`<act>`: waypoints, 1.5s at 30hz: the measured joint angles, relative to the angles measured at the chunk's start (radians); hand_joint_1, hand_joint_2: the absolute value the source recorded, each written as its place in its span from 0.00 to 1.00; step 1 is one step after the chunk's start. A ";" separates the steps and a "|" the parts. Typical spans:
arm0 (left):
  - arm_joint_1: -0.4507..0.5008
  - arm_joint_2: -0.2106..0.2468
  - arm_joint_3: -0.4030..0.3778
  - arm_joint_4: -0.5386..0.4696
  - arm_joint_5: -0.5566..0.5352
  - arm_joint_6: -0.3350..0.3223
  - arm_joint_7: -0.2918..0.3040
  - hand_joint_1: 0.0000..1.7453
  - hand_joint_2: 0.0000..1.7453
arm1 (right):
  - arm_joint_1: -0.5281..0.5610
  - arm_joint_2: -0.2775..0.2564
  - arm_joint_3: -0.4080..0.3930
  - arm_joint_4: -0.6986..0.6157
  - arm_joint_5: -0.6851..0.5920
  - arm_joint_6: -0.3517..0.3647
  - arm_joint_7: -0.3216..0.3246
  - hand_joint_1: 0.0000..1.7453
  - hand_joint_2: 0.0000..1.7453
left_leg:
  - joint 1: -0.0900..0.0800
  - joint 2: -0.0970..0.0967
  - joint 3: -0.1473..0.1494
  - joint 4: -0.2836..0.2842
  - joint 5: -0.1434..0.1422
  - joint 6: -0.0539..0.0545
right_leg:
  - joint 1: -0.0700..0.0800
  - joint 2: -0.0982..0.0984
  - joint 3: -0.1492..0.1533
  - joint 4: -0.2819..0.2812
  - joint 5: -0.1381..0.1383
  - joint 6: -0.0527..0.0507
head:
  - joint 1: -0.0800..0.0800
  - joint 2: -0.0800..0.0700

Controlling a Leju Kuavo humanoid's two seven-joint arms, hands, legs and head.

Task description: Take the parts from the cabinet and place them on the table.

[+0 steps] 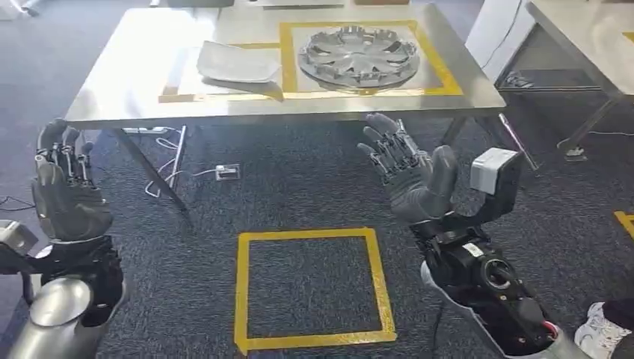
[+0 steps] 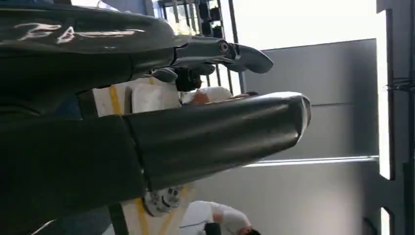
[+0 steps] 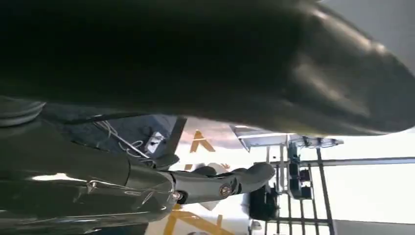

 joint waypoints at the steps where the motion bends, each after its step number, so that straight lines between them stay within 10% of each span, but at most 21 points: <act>1: 0.001 0.000 0.000 0.000 -0.001 0.000 0.001 0.00 0.00 | 0.001 0.000 0.000 -0.001 0.000 -0.003 -0.002 0.00 0.00 | 0.004 0.001 0.001 -0.009 0.013 -0.006 | 0.003 0.001 -0.001 -0.003 0.001 -0.001 | -0.006 0.000; 4: 0.001 0.000 -0.001 0.000 -0.001 0.000 0.000 0.00 0.00 | 0.001 0.000 0.000 0.000 -0.002 -0.006 -0.005 0.00 0.00 | 0.001 0.000 -0.004 -0.021 0.038 -0.024 | -0.003 -0.006 -0.037 -0.023 0.037 -0.018 | -0.002 0.000; 8: 0.002 0.003 -0.002 0.001 0.001 0.009 0.000 0.00 0.00 | -0.005 0.000 0.002 0.003 -0.002 0.003 -0.007 0.00 0.00 | 0.012 -0.006 -0.077 0.227 -0.205 -0.041 | -0.004 -0.012 -0.093 -0.018 0.096 -0.035 | -0.026 0.000; 9: 0.002 0.005 -0.001 0.002 0.001 0.010 0.000 0.00 0.00 | -0.010 0.000 0.004 0.004 -0.003 0.010 -0.003 0.00 0.00 | 0.013 -0.006 -0.088 0.295 -0.218 -0.044 | -0.003 -0.013 -0.113 -0.017 0.109 -0.035 | -0.033 0.000; 11: 0.002 0.011 -0.001 0.002 0.002 0.019 0.011 0.00 0.00 | -0.027 0.000 0.005 0.006 -0.008 0.015 0.008 0.00 0.00 | 0.016 -0.006 -0.066 0.335 -0.148 -0.048 | -0.003 -0.014 -0.151 -0.010 0.136 -0.031 | -0.039 0.000; 13: 0.002 0.018 0.000 0.001 0.006 0.028 0.019 0.00 0.00 | -0.046 0.000 0.009 0.011 -0.018 0.022 0.014 0.00 0.00 | 0.022 -0.005 0.033 0.220 -0.080 -0.049 | -0.003 -0.015 -0.190 0.000 0.159 -0.025 | -0.044 0.000; 15: 0.002 0.024 0.000 -0.006 0.008 0.039 0.027 0.00 0.00 | -0.059 0.000 0.011 0.013 -0.027 0.026 0.012 0.00 0.00 | 0.016 -0.004 0.177 0.007 -0.162 -0.045 | 0.002 -0.012 -0.210 0.012 0.170 -0.014 | -0.048 0.000; 19: 0.011 0.033 0.000 -0.017 0.006 0.051 0.040 0.00 0.00 | -0.082 0.000 0.020 0.029 -0.039 0.035 0.003 0.00 0.00 | 0.006 -0.008 0.168 -0.022 -0.150 0.000 | -0.008 -0.015 -0.212 0.004 0.205 0.012 | -0.039 0.000; 21: 0.011 0.035 0.000 -0.021 0.007 0.051 0.045 0.00 0.00 | -0.084 0.000 0.023 0.040 -0.043 0.034 0.001 0.00 0.00 | 0.010 -0.007 0.153 -0.024 -0.130 0.012 | -0.013 -0.011 -0.248 0.081 0.124 0.015 | -0.039 0.000; 24: 0.017 0.039 0.000 -0.026 0.004 0.051 0.052 0.00 0.00 | -0.087 0.000 0.030 0.058 -0.043 0.034 -0.002 0.00 0.00 | 0.005 -0.007 0.120 -0.022 -0.104 0.017 | -0.014 -0.008 -0.329 0.343 -0.014 0.021 | -0.025 0.000; 26: 0.025 0.043 0.000 -0.031 0.003 0.052 0.059 0.00 0.00 | -0.085 0.000 0.033 0.071 -0.043 0.033 -0.005 0.00 0.00 | 0.001 -0.008 0.104 -0.021 -0.092 0.016 | -0.014 -0.008 -0.290 0.334 -0.008 0.016 | -0.018 0.000; 29: 0.029 0.045 0.000 -0.040 0.003 0.051 0.063 0.00 0.00 | -0.084 0.000 0.036 0.077 -0.044 0.033 -0.005 0.00 0.00 | -0.001 -0.009 0.100 -0.019 -0.084 0.010 | -0.002 -0.006 -0.103 0.059 0.077 -0.005 | -0.009 0.000; 30: 0.029 0.045 0.000 -0.043 0.003 0.050 0.063 0.00 0.00 | -0.084 0.000 0.036 0.078 -0.044 0.033 -0.004 0.00 0.00 | -0.002 -0.008 0.095 -0.020 -0.079 0.003 | 0.003 -0.006 -0.078 0.019 0.056 -0.014 | -0.011 0.000; 35: 0.031 0.049 0.000 -0.053 0.002 0.046 0.065 0.00 0.00 | -0.082 0.000 0.042 0.080 -0.044 0.033 -0.003 0.00 0.00 | 0.001 -0.006 0.078 -0.004 -0.078 -0.021 | -0.005 -0.011 -0.075 -0.012 0.082 -0.028 | -0.008 0.000; 40: 0.035 0.051 0.000 -0.054 -0.004 0.042 0.072 0.00 0.00 | -0.077 0.000 0.046 0.087 -0.053 0.038 0.016 0.00 0.00 | 0.013 -0.008 -0.075 0.327 -0.239 -0.048 | -0.005 -0.005 -0.108 -0.011 0.103 -0.038 | -0.037 0.000; 42: 0.038 0.052 0.000 -0.054 -0.006 0.037 0.075 0.00 0.00 | -0.076 0.000 0.048 0.090 -0.058 0.037 0.019 0.00 0.00 | 0.020 -0.008 -0.031 0.253 -0.187 -0.051 | -0.006 0.003 -0.117 -0.007 0.108 -0.034 | -0.043 0.000; 44: 0.038 0.053 0.000 -0.056 -0.009 0.034 0.076 0.00 0.00 | -0.078 0.000 0.049 0.093 -0.058 0.034 0.020 0.00 0.00 | 0.026 -0.016 0.079 0.058 -0.105 -0.053 | -0.007 0.013 -0.125 0.004 0.109 -0.029 | -0.046 0.000; 45: 0.037 0.053 0.000 -0.056 -0.010 0.033 0.076 0.00 0.00 | -0.078 0.000 0.049 0.094 -0.057 0.033 0.019 0.00 0.00 | 0.029 -0.039 0.105 0.000 -0.110 -0.051 | -0.005 0.016 -0.132 0.010 0.108 -0.024 | -0.050 0.000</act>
